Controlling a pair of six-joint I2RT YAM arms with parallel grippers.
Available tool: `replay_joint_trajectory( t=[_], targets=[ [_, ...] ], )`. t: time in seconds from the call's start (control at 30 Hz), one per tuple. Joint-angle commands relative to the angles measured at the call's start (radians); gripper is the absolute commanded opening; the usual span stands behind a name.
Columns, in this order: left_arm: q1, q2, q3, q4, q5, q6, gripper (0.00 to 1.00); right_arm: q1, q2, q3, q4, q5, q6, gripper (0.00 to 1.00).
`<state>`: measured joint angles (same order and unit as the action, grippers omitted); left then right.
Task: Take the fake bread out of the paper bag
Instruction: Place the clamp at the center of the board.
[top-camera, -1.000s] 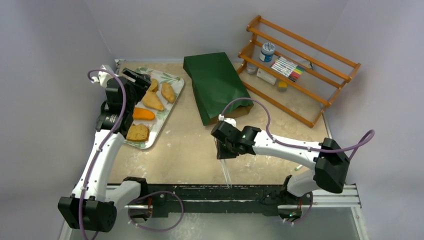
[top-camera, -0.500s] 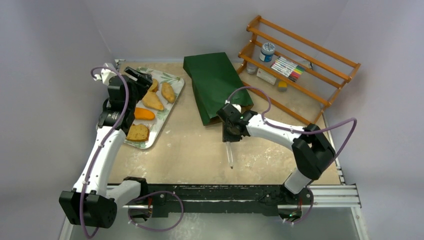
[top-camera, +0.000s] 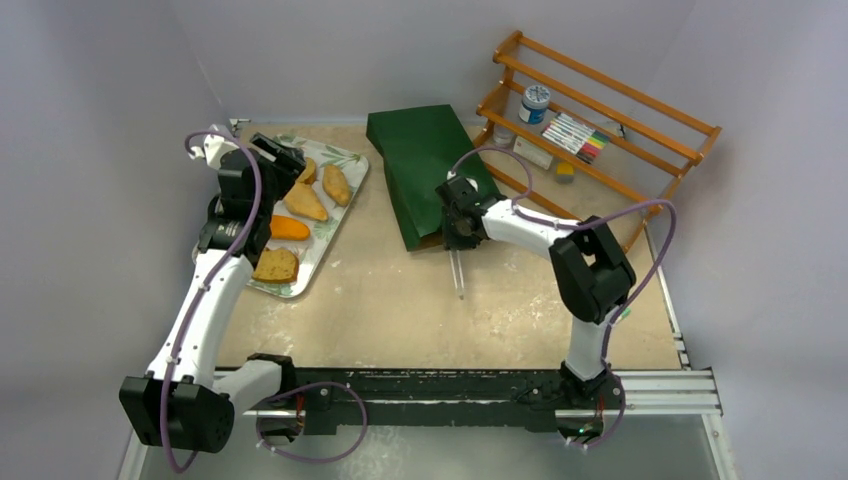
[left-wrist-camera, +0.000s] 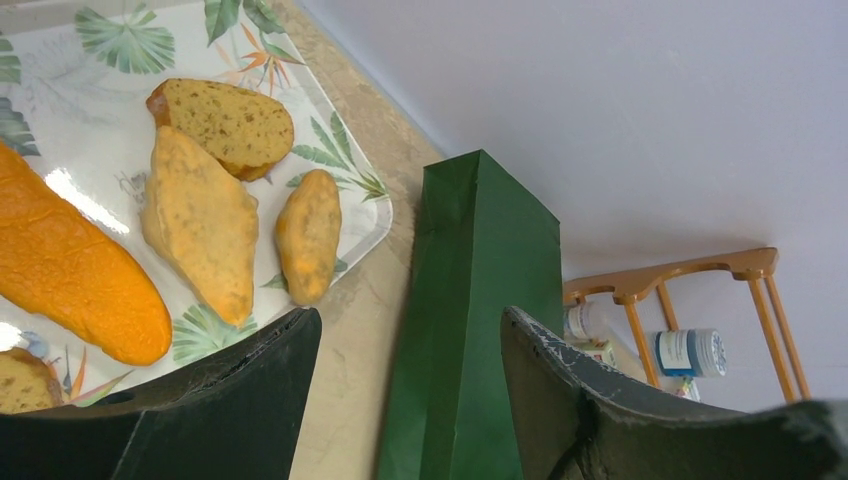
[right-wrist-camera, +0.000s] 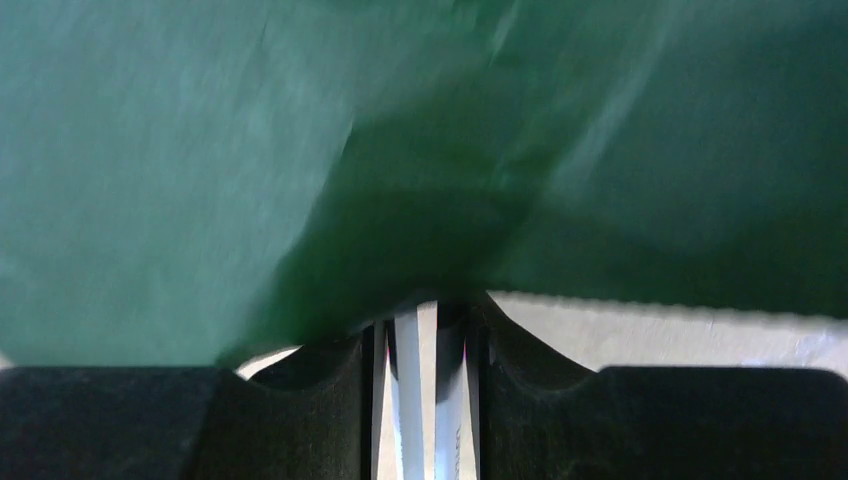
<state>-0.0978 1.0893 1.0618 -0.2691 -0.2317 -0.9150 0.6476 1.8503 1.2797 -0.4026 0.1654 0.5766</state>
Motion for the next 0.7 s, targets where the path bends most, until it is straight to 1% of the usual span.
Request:
replay_joint_trajectory(
  t=[0.0,0.07,0.2,0.27,0.3,0.37,0.4,0.43,0.57,0.67],
  targets=[
    [-0.002,-0.003,-0.003,0.051,-0.024,0.041,0.66,-0.030,0.050,0.073,0.082,0.010,-0.089,0.34],
    [-0.002,-0.005,-0.008,0.055,-0.030,0.053,0.66,-0.036,0.076,0.079,0.112,0.019,-0.106,0.36],
    [-0.004,-0.010,-0.025,0.059,-0.039,0.087,0.68,-0.042,0.105,0.085,0.143,0.032,-0.128,0.48],
    [-0.006,-0.019,-0.037,0.058,-0.052,0.103,0.68,-0.042,0.098,0.077,0.151,0.033,-0.132,0.52],
    [-0.006,-0.026,-0.042,0.054,-0.059,0.112,0.68,-0.043,0.090,0.072,0.153,0.034,-0.133,0.58],
    [-0.008,-0.034,-0.045,0.042,-0.074,0.128,0.68,-0.043,0.068,0.057,0.159,0.031,-0.135,0.62],
    [-0.009,-0.038,-0.045,0.032,-0.083,0.137,0.68,-0.043,0.053,0.053,0.159,0.042,-0.134,0.91],
    [-0.008,-0.043,-0.044,0.020,-0.092,0.144,0.69,-0.041,0.034,0.048,0.159,0.063,-0.137,0.99],
    [-0.011,-0.050,-0.021,-0.018,-0.118,0.170,0.70,-0.028,-0.096,-0.005,0.144,0.067,-0.141,1.00],
    [-0.017,-0.056,0.006,-0.041,-0.141,0.188,0.70,0.006,-0.205,-0.058,0.119,0.077,-0.138,1.00]
  ],
)
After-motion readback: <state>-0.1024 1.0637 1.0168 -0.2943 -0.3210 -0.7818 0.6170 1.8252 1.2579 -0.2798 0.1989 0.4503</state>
